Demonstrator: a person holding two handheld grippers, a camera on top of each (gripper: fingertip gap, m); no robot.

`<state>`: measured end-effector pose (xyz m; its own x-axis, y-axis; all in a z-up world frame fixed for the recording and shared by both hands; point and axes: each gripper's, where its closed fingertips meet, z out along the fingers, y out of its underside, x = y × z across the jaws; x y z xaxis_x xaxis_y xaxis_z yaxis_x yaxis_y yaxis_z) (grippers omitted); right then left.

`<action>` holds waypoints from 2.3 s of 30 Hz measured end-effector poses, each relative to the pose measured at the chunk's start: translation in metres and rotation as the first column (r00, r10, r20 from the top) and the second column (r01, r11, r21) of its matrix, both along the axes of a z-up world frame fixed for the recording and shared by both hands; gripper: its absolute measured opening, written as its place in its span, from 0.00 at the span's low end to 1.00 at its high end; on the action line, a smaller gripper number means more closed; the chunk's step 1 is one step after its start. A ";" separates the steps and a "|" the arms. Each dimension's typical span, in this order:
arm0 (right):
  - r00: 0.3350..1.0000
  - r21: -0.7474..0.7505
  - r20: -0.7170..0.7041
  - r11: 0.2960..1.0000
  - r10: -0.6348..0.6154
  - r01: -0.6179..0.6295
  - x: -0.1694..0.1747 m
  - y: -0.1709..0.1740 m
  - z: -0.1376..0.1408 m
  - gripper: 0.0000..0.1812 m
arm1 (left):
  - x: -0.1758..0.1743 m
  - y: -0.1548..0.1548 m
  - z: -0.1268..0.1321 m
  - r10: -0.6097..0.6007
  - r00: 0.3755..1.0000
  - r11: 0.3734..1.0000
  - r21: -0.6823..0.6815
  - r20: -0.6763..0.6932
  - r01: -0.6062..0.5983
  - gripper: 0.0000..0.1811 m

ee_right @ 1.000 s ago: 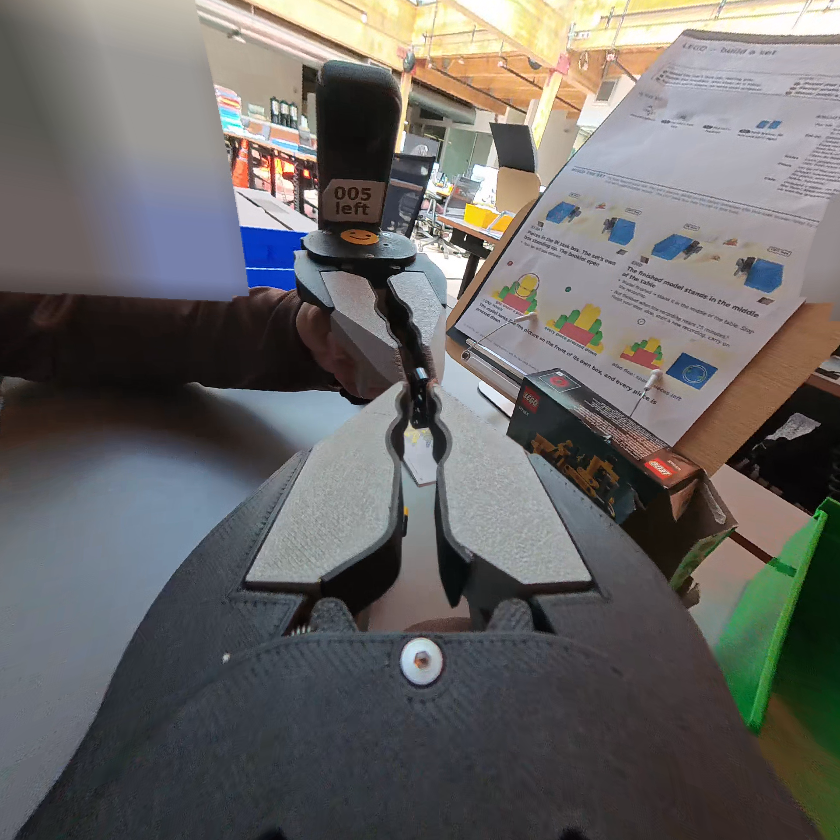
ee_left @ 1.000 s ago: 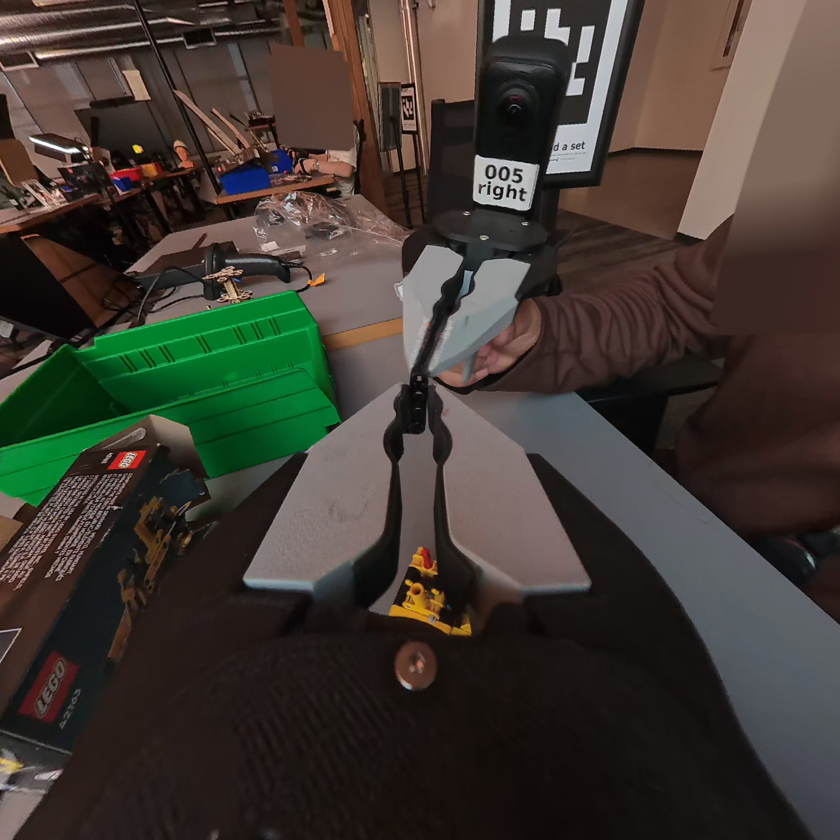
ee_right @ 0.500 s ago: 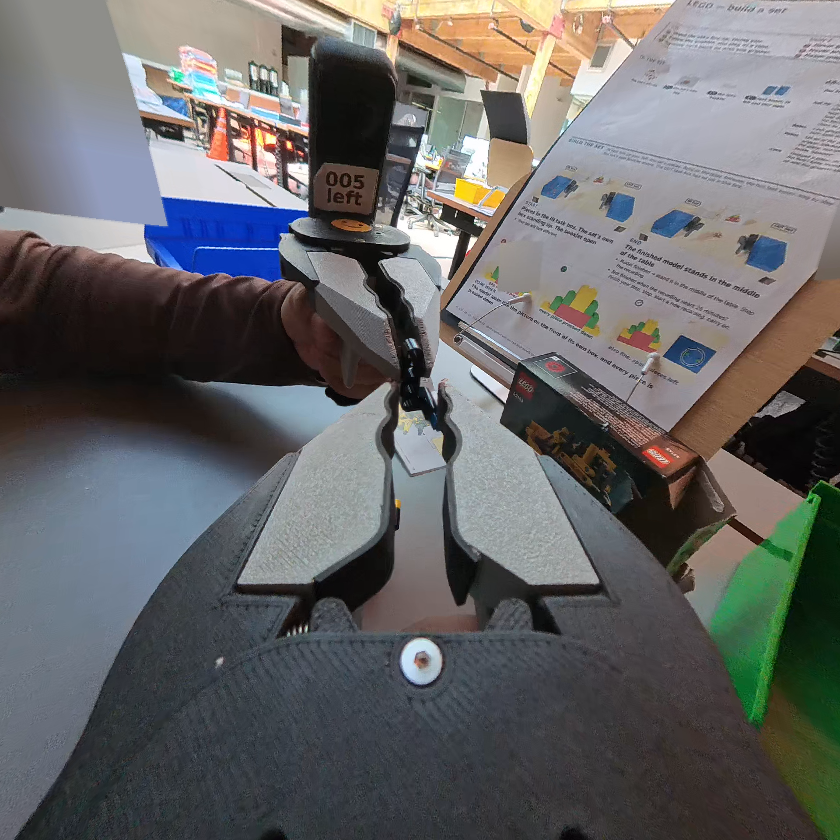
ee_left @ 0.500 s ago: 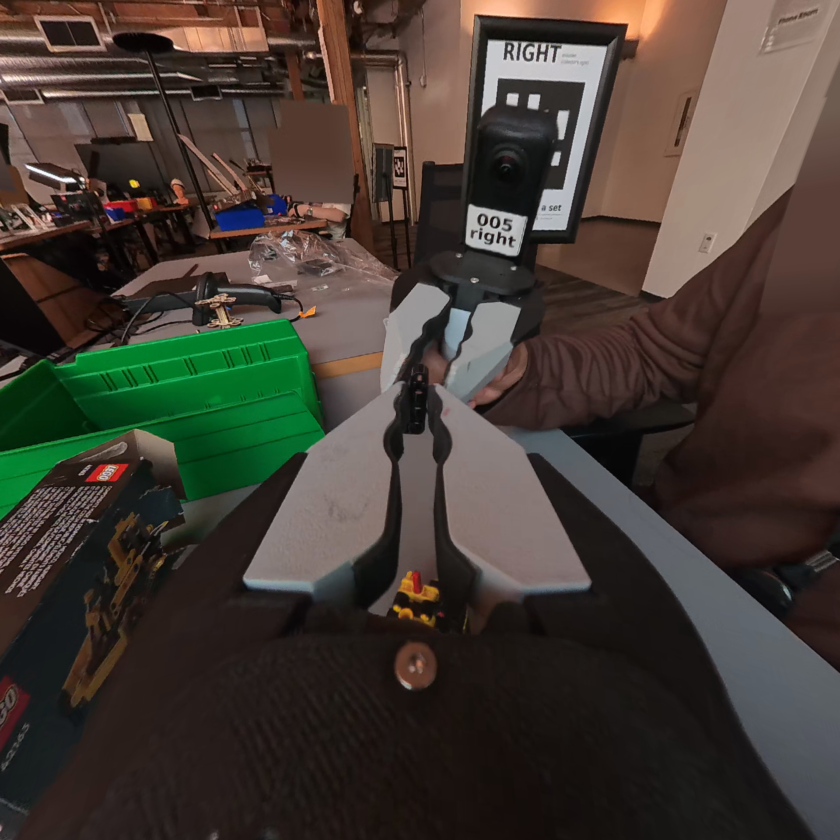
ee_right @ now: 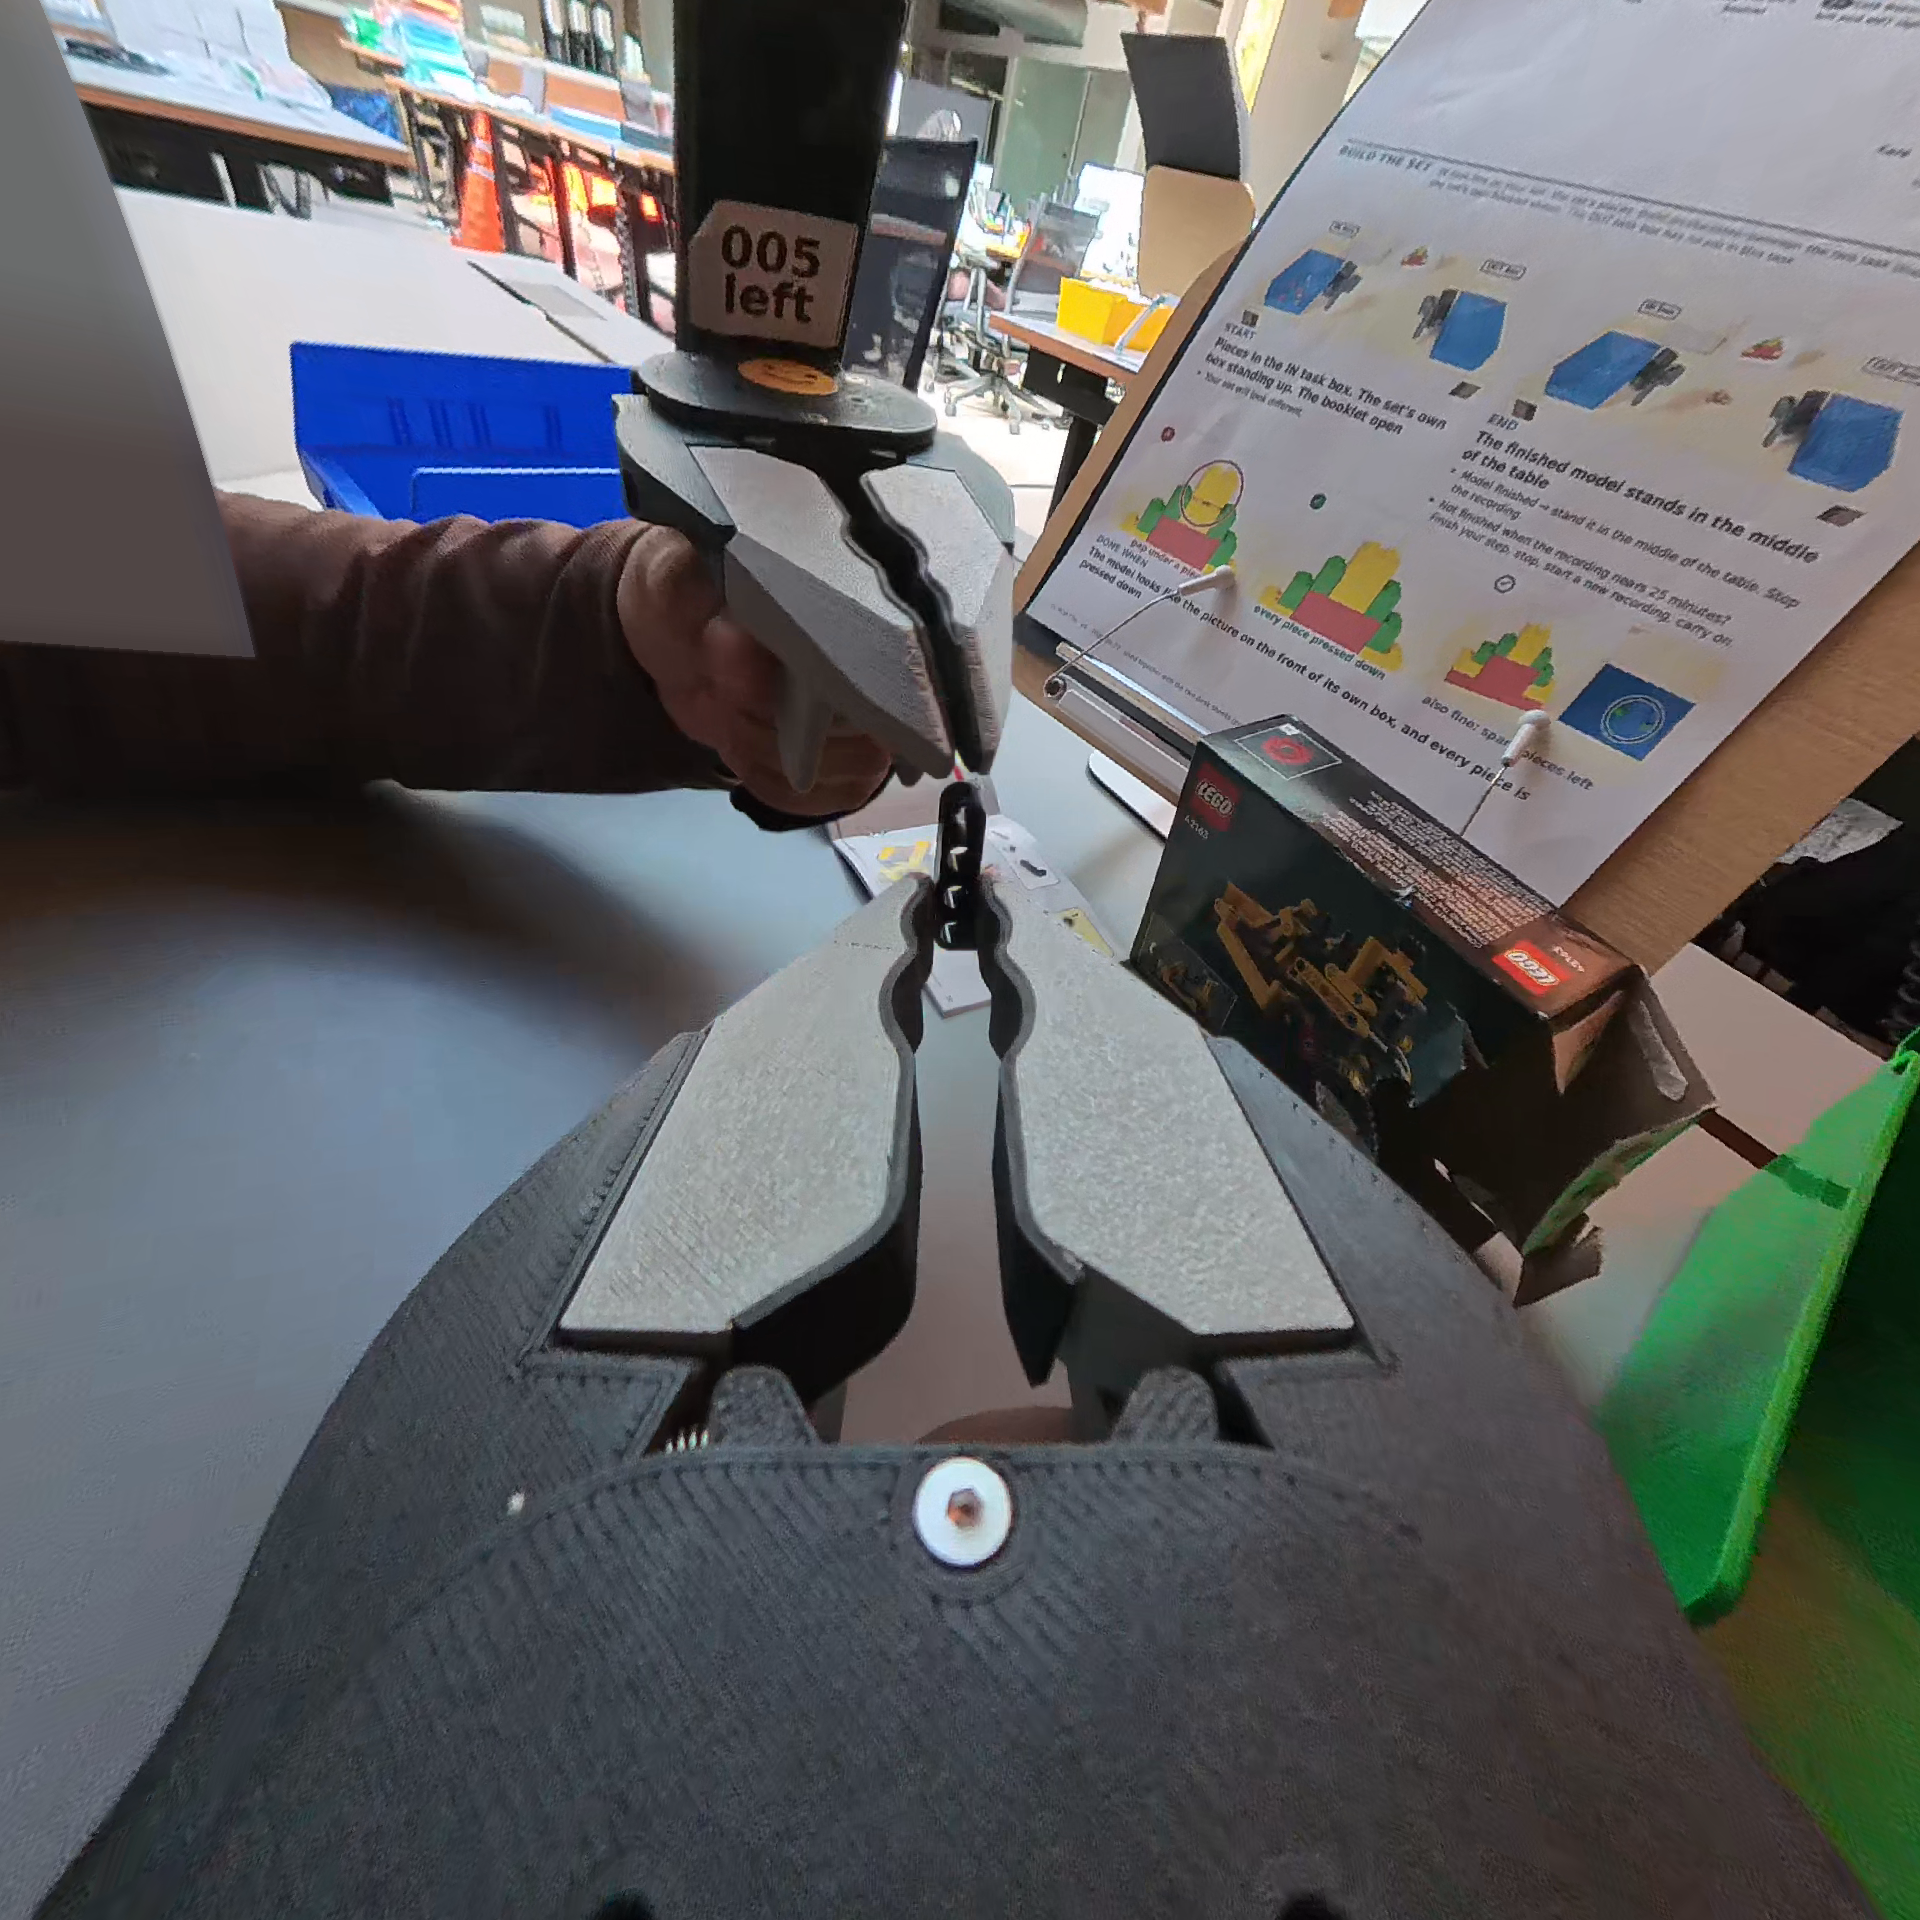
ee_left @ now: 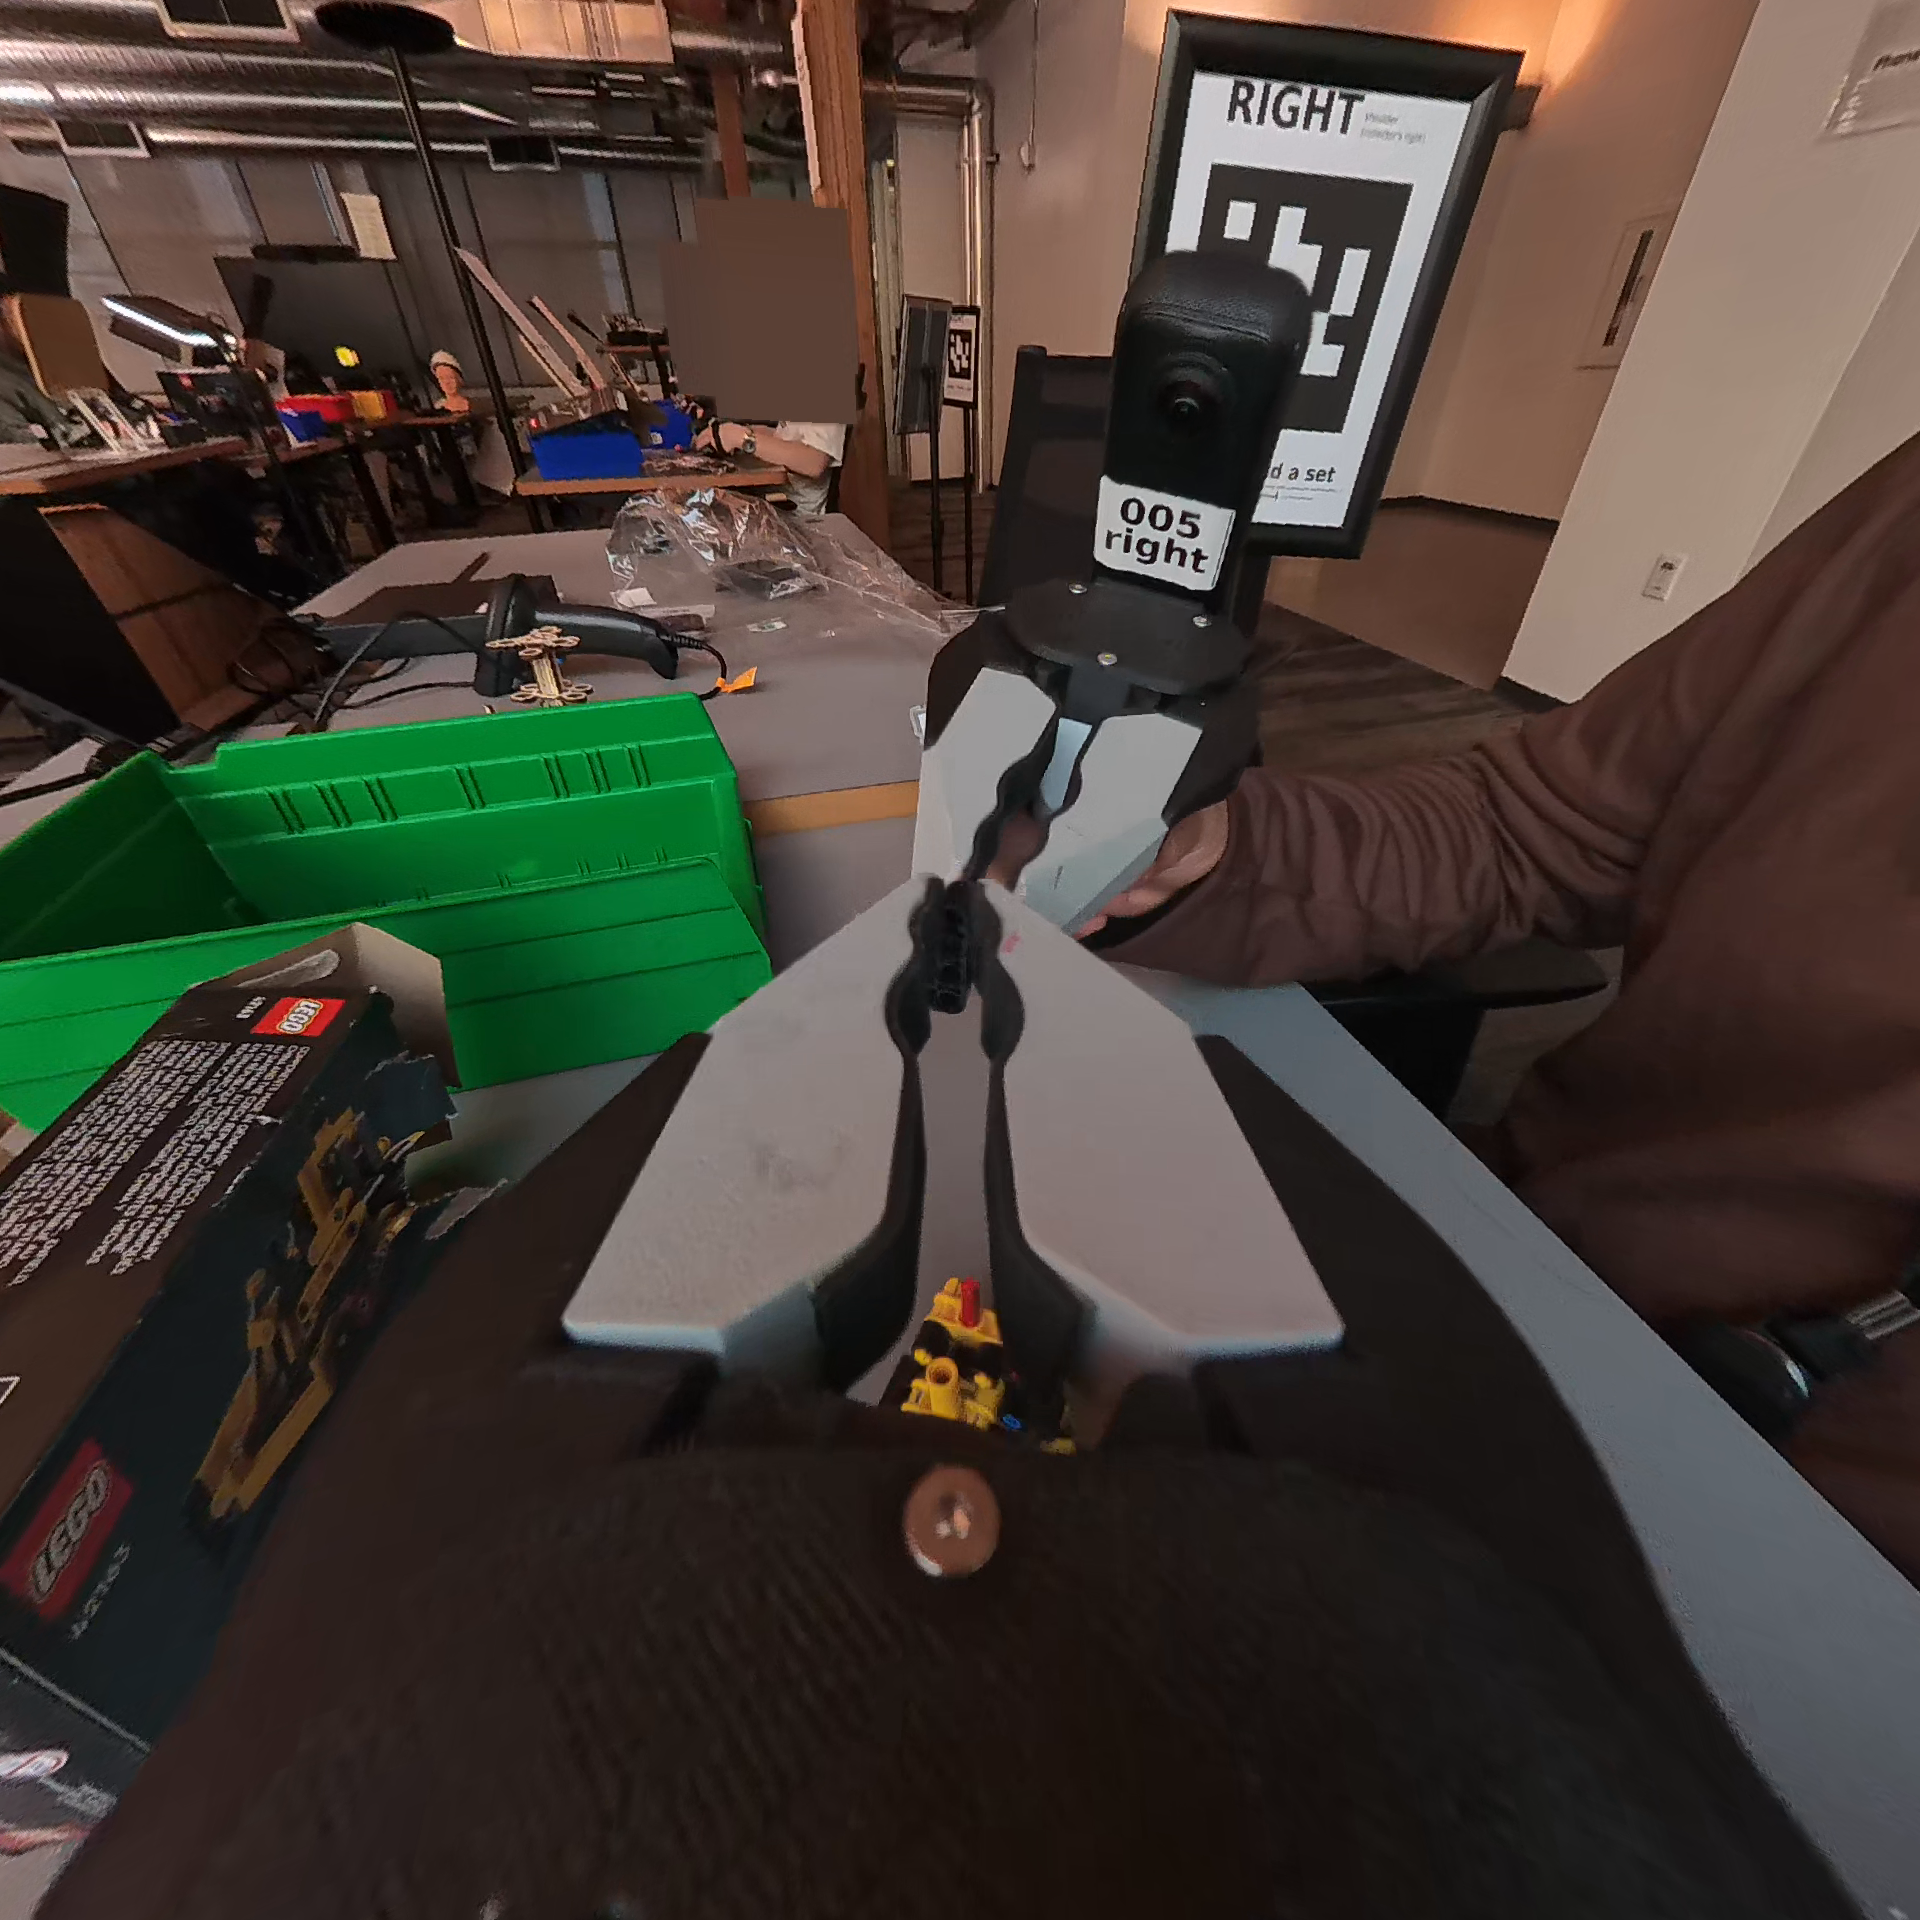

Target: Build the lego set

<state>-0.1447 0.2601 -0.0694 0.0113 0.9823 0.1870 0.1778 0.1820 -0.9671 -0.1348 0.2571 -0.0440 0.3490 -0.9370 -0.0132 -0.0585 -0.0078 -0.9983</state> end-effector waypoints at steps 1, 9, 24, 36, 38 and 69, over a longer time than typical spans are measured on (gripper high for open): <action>1.000 0.002 0.012 1.000 0.003 -0.003 0.000 0.000 -0.002 0.02 | 0.000 0.001 -0.002 0.002 1.000 1.000 -0.006 -0.013 -0.002 0.00; 0.995 0.024 0.100 1.000 -0.010 0.007 0.001 0.000 -0.024 0.02 | 0.007 0.003 -0.032 0.004 0.985 0.999 -0.032 -0.174 -0.010 0.04; 0.990 -0.035 0.137 0.999 0.009 -0.004 0.001 0.005 -0.052 0.02 | 0.002 0.008 -0.063 -0.005 0.949 0.996 -0.088 -0.317 -0.024 0.03; 0.999 -0.113 0.052 0.994 0.013 -0.007 -0.002 0.006 -0.048 0.05 | 0.000 0.012 -0.068 -0.026 0.963 0.986 -0.166 -0.270 -0.020 0.03; 0.998 -0.121 0.058 0.993 0.012 -0.005 -0.002 0.007 -0.050 0.04 | 0.000 0.013 -0.072 -0.023 0.960 0.985 -0.171 -0.277 -0.026 0.03; 0.973 -0.018 0.229 1.000 0.024 -0.020 -0.001 -0.002 -0.094 0.02 | -0.026 -0.006 -0.105 -0.111 0.877 0.971 -0.239 -0.468 -0.005 0.21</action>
<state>-0.1457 0.2584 -0.1639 -0.0515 0.9846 0.1668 0.3916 0.1735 -0.9036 -0.1606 0.2512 -0.1492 0.3045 -0.9512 0.0491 -0.5316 -0.2125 -0.8199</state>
